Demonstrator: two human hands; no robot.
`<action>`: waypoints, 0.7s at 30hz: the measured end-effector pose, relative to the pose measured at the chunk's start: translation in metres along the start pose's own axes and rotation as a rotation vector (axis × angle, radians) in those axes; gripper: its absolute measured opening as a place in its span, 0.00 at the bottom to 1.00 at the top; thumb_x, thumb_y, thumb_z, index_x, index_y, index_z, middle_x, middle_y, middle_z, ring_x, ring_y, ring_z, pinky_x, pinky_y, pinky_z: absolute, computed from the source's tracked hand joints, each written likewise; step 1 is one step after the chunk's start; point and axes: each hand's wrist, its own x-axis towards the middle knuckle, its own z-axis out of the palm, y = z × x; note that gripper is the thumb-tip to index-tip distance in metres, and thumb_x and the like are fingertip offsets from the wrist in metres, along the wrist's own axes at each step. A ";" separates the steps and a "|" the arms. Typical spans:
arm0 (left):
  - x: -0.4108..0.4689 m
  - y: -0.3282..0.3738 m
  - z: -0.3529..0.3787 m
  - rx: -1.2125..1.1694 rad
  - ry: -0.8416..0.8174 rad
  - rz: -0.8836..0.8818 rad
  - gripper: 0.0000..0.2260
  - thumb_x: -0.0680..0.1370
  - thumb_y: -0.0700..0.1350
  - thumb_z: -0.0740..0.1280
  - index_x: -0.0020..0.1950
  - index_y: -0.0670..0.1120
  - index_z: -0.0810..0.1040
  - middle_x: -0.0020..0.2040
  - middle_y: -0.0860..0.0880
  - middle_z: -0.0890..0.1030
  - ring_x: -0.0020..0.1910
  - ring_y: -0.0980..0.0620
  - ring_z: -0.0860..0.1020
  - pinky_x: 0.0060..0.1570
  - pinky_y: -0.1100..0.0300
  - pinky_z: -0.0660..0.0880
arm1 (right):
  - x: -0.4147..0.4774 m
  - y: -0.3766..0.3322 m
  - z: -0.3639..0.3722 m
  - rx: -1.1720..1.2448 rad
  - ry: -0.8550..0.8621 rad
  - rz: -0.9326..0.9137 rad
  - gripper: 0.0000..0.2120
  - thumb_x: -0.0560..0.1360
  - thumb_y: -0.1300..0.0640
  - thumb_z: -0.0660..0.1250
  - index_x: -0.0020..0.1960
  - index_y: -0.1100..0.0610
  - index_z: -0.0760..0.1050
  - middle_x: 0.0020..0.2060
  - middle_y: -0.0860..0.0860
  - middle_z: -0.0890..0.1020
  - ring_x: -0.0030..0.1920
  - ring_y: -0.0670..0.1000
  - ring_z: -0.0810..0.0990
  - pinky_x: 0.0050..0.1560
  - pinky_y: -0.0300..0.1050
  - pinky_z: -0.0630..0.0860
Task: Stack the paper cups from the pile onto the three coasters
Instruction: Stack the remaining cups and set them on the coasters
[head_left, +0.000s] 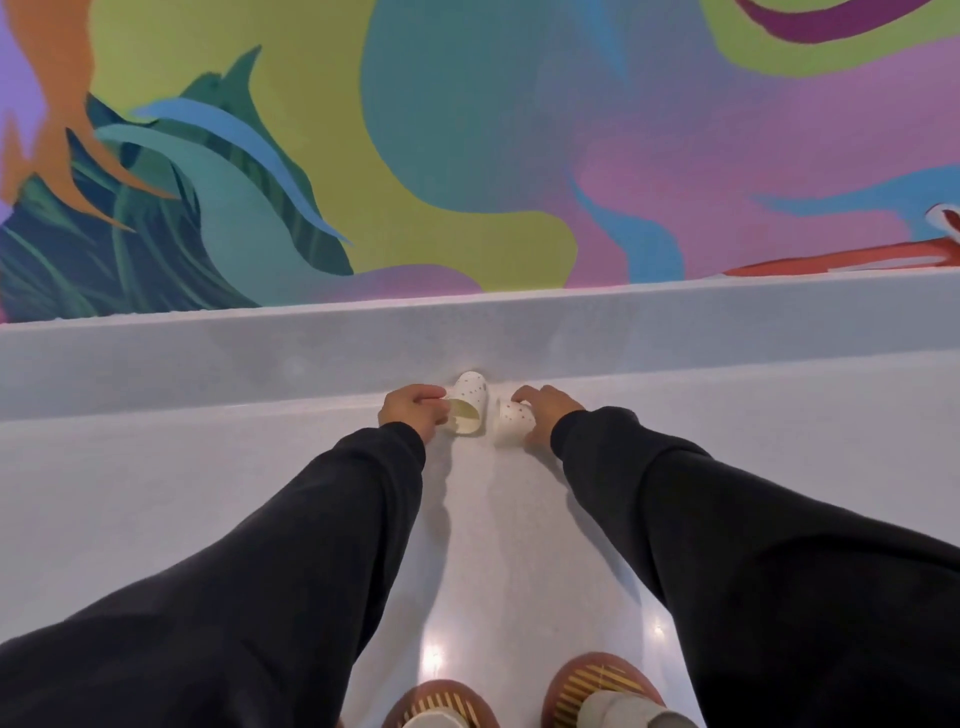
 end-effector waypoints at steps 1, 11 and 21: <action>-0.002 0.001 0.000 -0.010 -0.003 -0.013 0.08 0.74 0.42 0.75 0.51 0.50 0.84 0.51 0.47 0.87 0.45 0.50 0.87 0.53 0.51 0.83 | -0.003 -0.002 0.000 0.017 0.003 0.002 0.27 0.70 0.54 0.77 0.66 0.45 0.72 0.57 0.49 0.79 0.54 0.54 0.80 0.53 0.48 0.76; -0.005 0.010 0.028 0.430 0.015 0.093 0.25 0.77 0.60 0.71 0.67 0.52 0.68 0.56 0.47 0.76 0.50 0.45 0.78 0.51 0.54 0.75 | -0.002 -0.001 0.001 0.135 0.019 0.036 0.28 0.72 0.56 0.79 0.69 0.50 0.73 0.61 0.52 0.81 0.60 0.55 0.80 0.59 0.46 0.77; 0.021 0.010 0.032 0.135 0.157 -0.075 0.13 0.77 0.40 0.66 0.61 0.50 0.77 0.62 0.44 0.79 0.56 0.40 0.80 0.58 0.47 0.81 | -0.001 0.007 0.007 0.285 0.056 0.039 0.27 0.72 0.58 0.79 0.68 0.51 0.74 0.61 0.52 0.81 0.57 0.54 0.79 0.61 0.48 0.78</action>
